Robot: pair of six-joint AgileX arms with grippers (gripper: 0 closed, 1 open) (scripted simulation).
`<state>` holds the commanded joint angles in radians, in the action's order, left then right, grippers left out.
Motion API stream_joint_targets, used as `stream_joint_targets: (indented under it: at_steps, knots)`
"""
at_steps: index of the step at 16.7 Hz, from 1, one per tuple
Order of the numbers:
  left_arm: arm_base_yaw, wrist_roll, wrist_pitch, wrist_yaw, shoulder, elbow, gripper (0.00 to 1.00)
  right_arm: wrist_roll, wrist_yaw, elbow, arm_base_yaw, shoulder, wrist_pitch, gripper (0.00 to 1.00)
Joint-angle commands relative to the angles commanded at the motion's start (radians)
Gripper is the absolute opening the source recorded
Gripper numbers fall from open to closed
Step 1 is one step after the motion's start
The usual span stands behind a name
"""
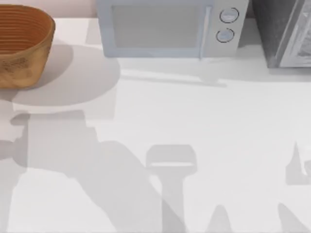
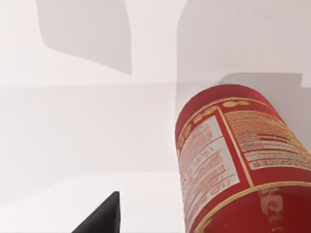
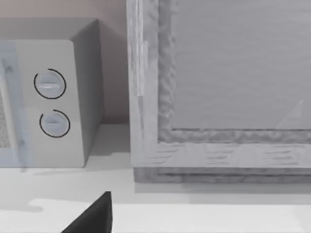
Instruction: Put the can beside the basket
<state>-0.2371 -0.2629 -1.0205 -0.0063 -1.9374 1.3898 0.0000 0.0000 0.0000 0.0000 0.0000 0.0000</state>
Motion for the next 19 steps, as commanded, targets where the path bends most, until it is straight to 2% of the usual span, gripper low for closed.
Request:
stream_joint_targets:
  at_steps: [4, 11, 19]
  knots:
    - [-0.004, -0.002, 0.000, 0.000, 0.001, 0.000, 1.00, 0.000, 0.000, 0.000, 0.000, 0.000, 0.000, 1.00]
    - [-0.128, -0.068, -0.050, 0.012, 0.035, 0.064, 1.00, 0.000, 0.000, 0.000, 0.000, 0.000, 0.000, 1.00]
    - [0.000, 0.002, -0.150, 0.000, 0.035, 0.114, 1.00, 0.000, 0.000, 0.000, 0.000, 0.000, 0.000, 1.00]
